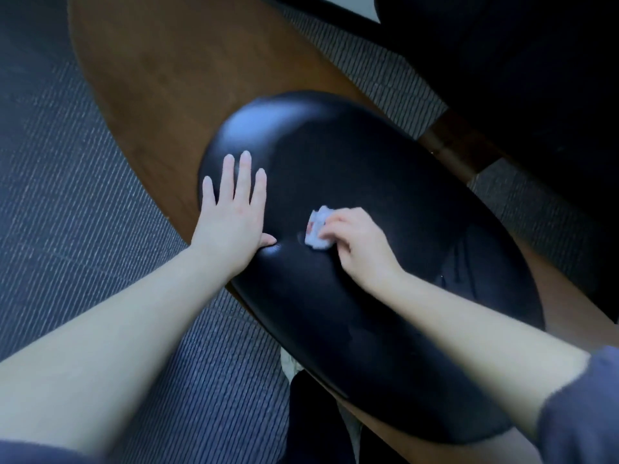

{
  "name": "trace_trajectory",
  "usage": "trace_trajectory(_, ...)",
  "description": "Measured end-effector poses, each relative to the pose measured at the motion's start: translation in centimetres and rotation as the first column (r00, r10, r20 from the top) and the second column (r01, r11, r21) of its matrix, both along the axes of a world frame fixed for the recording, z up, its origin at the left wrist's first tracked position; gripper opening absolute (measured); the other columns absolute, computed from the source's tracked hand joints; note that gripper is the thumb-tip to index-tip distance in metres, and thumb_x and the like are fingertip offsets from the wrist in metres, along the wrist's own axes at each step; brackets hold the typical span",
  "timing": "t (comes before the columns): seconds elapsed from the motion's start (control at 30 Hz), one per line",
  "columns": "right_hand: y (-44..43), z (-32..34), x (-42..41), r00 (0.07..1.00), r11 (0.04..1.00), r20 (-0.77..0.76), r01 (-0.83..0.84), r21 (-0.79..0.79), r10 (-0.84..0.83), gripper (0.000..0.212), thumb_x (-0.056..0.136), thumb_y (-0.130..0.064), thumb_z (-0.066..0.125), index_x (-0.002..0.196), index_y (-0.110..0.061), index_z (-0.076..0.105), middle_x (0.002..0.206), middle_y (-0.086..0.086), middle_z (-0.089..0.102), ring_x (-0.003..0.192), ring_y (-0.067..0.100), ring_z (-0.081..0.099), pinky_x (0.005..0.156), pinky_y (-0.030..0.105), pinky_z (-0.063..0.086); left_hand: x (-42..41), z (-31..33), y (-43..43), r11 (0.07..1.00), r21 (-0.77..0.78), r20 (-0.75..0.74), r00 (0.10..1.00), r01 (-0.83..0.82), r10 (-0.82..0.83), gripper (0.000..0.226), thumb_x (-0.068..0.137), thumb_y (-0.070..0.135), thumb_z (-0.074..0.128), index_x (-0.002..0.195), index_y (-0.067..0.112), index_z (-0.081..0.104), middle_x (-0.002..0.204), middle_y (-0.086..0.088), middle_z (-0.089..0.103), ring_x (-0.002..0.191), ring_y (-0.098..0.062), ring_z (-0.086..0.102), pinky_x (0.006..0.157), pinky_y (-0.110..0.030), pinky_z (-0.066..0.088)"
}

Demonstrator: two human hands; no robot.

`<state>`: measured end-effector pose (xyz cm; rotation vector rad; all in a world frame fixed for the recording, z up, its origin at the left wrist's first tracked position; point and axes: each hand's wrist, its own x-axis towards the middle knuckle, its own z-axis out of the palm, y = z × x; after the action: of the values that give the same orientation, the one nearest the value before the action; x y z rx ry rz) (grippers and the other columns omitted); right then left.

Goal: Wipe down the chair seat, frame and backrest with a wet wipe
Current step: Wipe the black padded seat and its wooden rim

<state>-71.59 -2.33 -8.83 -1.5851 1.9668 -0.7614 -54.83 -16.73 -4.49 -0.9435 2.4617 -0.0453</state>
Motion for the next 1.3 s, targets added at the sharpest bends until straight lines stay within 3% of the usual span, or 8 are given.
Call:
trace_trajectory(0.13, 2.0, 1.6, -2.4, 0.954, 0.952, 0.020, -0.301, 0.055, 0.301, 0.038, 0.069, 0.013, 0.050, 0.085, -0.014, 0.070, 0.094, -0.002, 0.065, 0.086, 0.027, 0.056, 0.076, 0.036, 0.047, -0.7, 0.7, 0.6, 0.997, 0.041, 0.010, 0.998, -0.060, 0.060, 0.106, 0.087, 0.057, 0.059, 0.153, 0.005, -0.005, 0.158, -0.025, -0.018, 0.148, -0.041, -0.010, 0.117, -0.054, 0.018)
trace_trajectory(0.3, -3.6, 0.4, -3.5, 0.901, 0.894, 0.020, 0.427, 0.138, -0.434, 0.037, 0.079, 0.003, 0.047, 0.093, -0.017, 0.074, 0.100, -0.001, 0.062, 0.096, 0.026, 0.055, 0.085, 0.031, 0.044, 0.1, 1.2, 1.3, 0.999, 0.048, 0.023, 0.999, 0.026, -0.027, 0.098, 0.088, 0.058, 0.055, 0.155, 0.010, 0.001, 0.158, -0.026, -0.014, 0.148, -0.042, -0.005, 0.116, -0.052, 0.019)
trace_trajectory(0.4, -0.2, 1.3, 1.0, 0.997, 0.993, 0.067, 0.038, 0.112, -0.045, 0.040, 0.078, 0.007, 0.045, 0.091, -0.015, 0.075, 0.102, 0.000, 0.066, 0.090, 0.023, 0.050, 0.078, 0.033, 0.044, 1.1, 1.8, 1.5, 0.993, 0.100, 0.024, 0.997, 0.065, -0.067, 0.098, 0.088, 0.056, 0.056, 0.155, 0.012, 0.001, 0.161, -0.019, -0.014, 0.149, -0.038, -0.006, 0.117, -0.049, 0.019)
trace_trajectory(0.53, 4.3, 2.9, 1.4, 0.870, 0.873, 0.141, -0.484, 0.057, 0.472, 0.041, 0.074, 0.001, 0.038, 0.088, -0.015, 0.073, 0.098, -0.003, 0.065, 0.087, 0.024, 0.053, 0.074, 0.035, 0.050, 2.8, 2.5, 3.4, 0.977, 0.189, 0.034, 0.994, 0.099, -0.107, 0.106, 0.083, 0.056, 0.065, 0.155, 0.011, 0.001, 0.163, -0.011, -0.012, 0.149, -0.034, -0.005, 0.118, -0.047, 0.019)
trace_trajectory(0.7, -1.1, 1.8, 0.1, 0.997, 0.991, 0.073, 0.021, 0.135, -0.031, 0.035, 0.084, 0.007, 0.051, 0.099, -0.014, 0.074, 0.106, 0.000, 0.064, 0.092, 0.027, 0.052, 0.080, 0.025, 0.038, 4.6, 2.6, 7.5, 0.977, 0.176, 0.014, 0.993, 0.116, -0.121, 0.110, 0.074, 0.047, 0.077, 0.155, 0.007, 0.014, 0.163, -0.008, 0.003, 0.150, -0.029, 0.009, 0.115, -0.050, 0.025)
trace_trajectory(0.9, 3.4, 3.0, 2.5, 0.968, 0.966, 0.164, -0.215, 0.140, 0.192, 0.040, 0.081, 0.011, 0.047, 0.097, -0.014, 0.074, 0.104, 0.000, 0.065, 0.092, 0.027, 0.052, 0.082, 0.038, 0.047, 5.8, 3.0, 9.1, 0.990, 0.141, -0.029, 0.999, -0.017, 0.022, 0.107, 0.075, 0.046, 0.077, 0.154, 0.005, 0.017, 0.163, -0.014, 0.005, 0.150, -0.030, 0.012, 0.115, -0.051, 0.027)
trace_trajectory(1.1, -8.0, 3.7, 2.3, 0.958, 0.973, 0.209, 0.217, -0.075, -0.197, 0.037, 0.079, 0.003, 0.046, 0.101, -0.012, 0.072, 0.102, -0.006, 0.056, 0.098, 0.025, 0.056, 0.085, 0.033, 0.046, 5.5, 2.0, 7.4, 0.945, 0.044, 0.031, 0.946, -0.323, 0.322, 0.122, 0.075, 0.066, 0.062, 0.152, 0.002, -0.008, 0.162, -0.015, -0.011, 0.150, -0.028, -0.005, 0.118, -0.053, 0.015)
trace_trajectory(1.3, -9.8, 1.5, 6.1, 0.990, 0.987, 0.086, 0.120, -0.110, -0.111, 0.038, 0.076, 0.008, 0.048, 0.094, -0.013, 0.073, 0.101, 0.001, 0.063, 0.092, 0.027, 0.055, 0.078, 0.027, 0.043, 6.0, 0.6, 7.8, 0.899, -0.006, -0.035, 0.899, -0.437, 0.437, 0.131, 0.067, 0.075, 0.059, 0.152, 0.000, -0.005, 0.162, -0.015, -0.007, 0.151, -0.027, -0.005, 0.117, -0.056, 0.012)
